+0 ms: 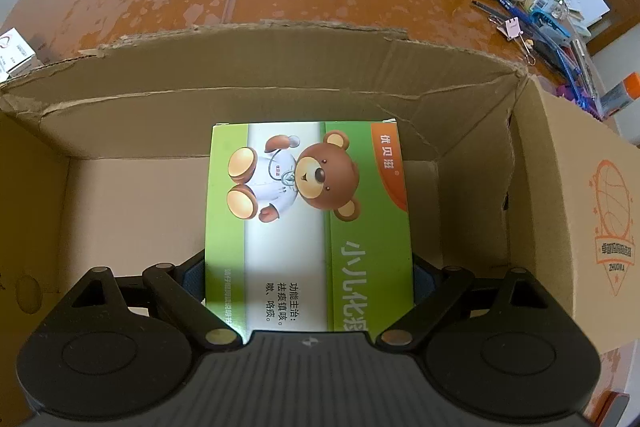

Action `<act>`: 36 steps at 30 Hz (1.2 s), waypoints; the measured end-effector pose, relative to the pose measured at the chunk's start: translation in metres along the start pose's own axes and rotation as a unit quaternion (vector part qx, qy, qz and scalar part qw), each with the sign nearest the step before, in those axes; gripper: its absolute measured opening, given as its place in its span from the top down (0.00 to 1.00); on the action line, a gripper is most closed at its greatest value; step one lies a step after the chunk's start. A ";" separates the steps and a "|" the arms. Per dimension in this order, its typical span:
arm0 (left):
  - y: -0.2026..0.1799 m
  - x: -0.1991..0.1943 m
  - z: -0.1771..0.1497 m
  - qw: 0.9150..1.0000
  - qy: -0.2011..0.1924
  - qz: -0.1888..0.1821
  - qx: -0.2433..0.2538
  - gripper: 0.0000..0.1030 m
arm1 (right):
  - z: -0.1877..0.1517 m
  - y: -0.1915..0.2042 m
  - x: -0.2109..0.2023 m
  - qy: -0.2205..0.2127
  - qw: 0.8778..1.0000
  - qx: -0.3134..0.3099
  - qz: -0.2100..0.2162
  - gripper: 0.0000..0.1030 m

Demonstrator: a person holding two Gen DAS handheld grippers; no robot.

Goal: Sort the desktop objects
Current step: 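Lower the green box into the cardboard box with the right gripper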

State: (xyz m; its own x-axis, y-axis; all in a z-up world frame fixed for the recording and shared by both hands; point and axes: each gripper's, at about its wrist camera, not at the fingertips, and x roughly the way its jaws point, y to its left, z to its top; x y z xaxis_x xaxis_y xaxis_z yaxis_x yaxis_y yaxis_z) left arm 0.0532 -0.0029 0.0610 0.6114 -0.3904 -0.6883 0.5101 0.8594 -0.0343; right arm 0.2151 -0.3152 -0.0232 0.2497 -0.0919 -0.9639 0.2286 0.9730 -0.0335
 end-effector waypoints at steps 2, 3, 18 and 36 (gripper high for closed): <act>-0.002 -0.001 0.000 1.000 -0.002 -0.001 0.004 0.00 | -0.001 0.000 0.001 0.000 1.000 0.001 0.001 0.08; -0.004 -0.002 0.000 1.000 -0.001 -0.001 0.006 0.00 | -0.001 0.000 0.002 0.000 1.000 0.002 0.002 0.08; -0.006 -0.003 0.001 1.000 -0.001 0.002 0.002 0.00 | 0.001 -0.001 0.005 -0.001 1.000 0.003 0.007 0.08; -0.006 -0.005 0.001 1.000 -0.005 0.000 0.001 0.00 | 0.002 0.002 0.003 -0.010 1.000 0.003 0.005 0.05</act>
State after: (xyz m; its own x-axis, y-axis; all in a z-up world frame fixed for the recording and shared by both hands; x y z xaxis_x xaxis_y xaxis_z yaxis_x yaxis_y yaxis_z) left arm 0.0475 -0.0068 0.0647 0.6174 -0.3932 -0.6813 0.5115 0.8587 -0.0321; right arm 0.2184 -0.3145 -0.0250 0.2700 -0.0862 -0.9590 0.2313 0.9726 -0.0224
